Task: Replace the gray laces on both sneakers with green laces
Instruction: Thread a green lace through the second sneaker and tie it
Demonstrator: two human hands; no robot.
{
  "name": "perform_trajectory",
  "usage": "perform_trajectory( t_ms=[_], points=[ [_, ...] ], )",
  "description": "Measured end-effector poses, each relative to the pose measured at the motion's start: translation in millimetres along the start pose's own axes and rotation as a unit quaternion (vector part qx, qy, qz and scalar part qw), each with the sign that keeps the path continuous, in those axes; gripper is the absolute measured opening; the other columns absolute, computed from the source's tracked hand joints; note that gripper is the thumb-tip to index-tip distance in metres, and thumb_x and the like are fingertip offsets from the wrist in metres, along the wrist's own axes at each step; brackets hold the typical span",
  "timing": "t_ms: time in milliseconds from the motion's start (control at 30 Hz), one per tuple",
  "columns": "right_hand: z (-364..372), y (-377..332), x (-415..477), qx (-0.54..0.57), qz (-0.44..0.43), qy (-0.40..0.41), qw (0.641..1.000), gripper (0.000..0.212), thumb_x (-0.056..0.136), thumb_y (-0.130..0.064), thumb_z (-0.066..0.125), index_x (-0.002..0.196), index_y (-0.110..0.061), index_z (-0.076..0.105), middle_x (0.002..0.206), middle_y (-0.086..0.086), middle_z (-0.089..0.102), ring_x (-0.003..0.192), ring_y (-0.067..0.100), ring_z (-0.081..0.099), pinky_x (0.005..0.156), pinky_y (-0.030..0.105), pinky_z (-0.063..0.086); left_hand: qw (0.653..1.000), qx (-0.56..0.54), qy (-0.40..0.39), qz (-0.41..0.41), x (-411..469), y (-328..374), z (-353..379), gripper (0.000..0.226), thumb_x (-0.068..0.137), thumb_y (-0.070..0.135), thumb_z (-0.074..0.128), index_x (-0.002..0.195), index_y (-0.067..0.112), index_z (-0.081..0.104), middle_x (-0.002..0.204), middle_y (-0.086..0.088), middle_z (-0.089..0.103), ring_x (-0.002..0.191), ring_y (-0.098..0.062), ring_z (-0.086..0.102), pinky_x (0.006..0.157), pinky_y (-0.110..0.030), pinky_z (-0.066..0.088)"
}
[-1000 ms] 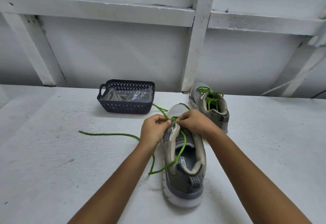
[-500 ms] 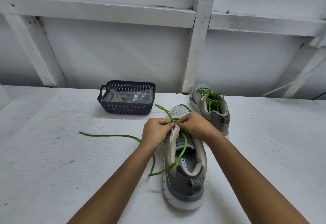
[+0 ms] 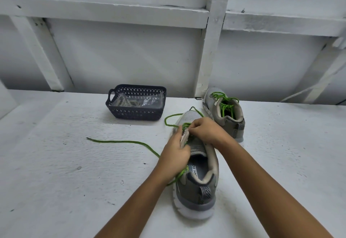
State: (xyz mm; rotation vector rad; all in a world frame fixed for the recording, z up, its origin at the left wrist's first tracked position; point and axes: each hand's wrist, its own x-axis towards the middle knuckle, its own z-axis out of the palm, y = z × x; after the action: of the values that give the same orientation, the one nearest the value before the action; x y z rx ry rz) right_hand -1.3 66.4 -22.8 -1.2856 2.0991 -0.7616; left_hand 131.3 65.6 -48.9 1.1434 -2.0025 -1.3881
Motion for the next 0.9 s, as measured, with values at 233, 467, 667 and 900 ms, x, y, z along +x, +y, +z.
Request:
perform_trajectory(
  t_ms=[233, 467, 667, 900],
  points=[
    [-19.1, -1.6, -11.0, 0.028, -0.032, 0.058, 0.997, 0.013, 0.084, -0.009, 0.058, 0.071, -0.01, 0.061, 0.062, 0.001, 0.055, 0.06, 0.014, 0.049, 0.056, 0.023, 0.039, 0.997, -0.027, 0.063, -0.026, -3.1, 0.4, 4.6, 0.058, 0.092, 0.006, 0.036, 0.145, 0.031, 0.034, 0.124, -0.002, 0.059, 0.086, -0.016, 0.059, 0.071, -0.028, 0.047],
    [-39.4, -1.1, -30.0, 0.435, -0.029, 0.024, 0.9, 0.024, 0.099, -0.006, 0.04, 0.077, -0.01, 0.048, 0.077, 0.008, 0.069, 0.082, 0.02, 0.067, 0.08, 0.032, 0.054, 0.996, -0.013, 0.084, -0.028, -4.9, 3.0, 6.0, 0.053, 0.092, 0.005, 0.036, 0.141, 0.026, 0.042, 0.124, -0.003, 0.06, 0.096, -0.019, 0.056, 0.08, -0.03, 0.046],
    [-72.0, -4.3, -58.9, 0.438, -0.023, -0.035, 0.898, 0.028, 0.1, -0.008, 0.035, 0.073, -0.011, 0.039, 0.06, 0.006, 0.039, 0.037, 0.01, 0.033, 0.039, 0.02, 0.038, 0.995, -0.026, 0.089, -0.027, -4.7, 0.9, 6.5, 0.05, 0.093, 0.005, 0.036, 0.14, 0.023, 0.043, 0.128, -0.002, 0.057, 0.091, -0.013, 0.055, 0.073, -0.024, 0.042],
    [-87.0, -8.3, -67.1, -0.023, -0.05, -0.033, 0.998, 0.019, 0.097, -0.015, 0.046, 0.087, -0.012, 0.062, 0.068, -0.003, 0.058, 0.058, 0.01, 0.052, 0.058, 0.021, 0.046, 0.995, -0.034, 0.085, -0.03, -3.3, -0.4, 7.6, 0.051, 0.093, 0.005, 0.037, 0.14, 0.023, 0.043, 0.133, -0.002, 0.055, 0.099, -0.013, 0.052, 0.078, -0.02, 0.037]
  ],
)
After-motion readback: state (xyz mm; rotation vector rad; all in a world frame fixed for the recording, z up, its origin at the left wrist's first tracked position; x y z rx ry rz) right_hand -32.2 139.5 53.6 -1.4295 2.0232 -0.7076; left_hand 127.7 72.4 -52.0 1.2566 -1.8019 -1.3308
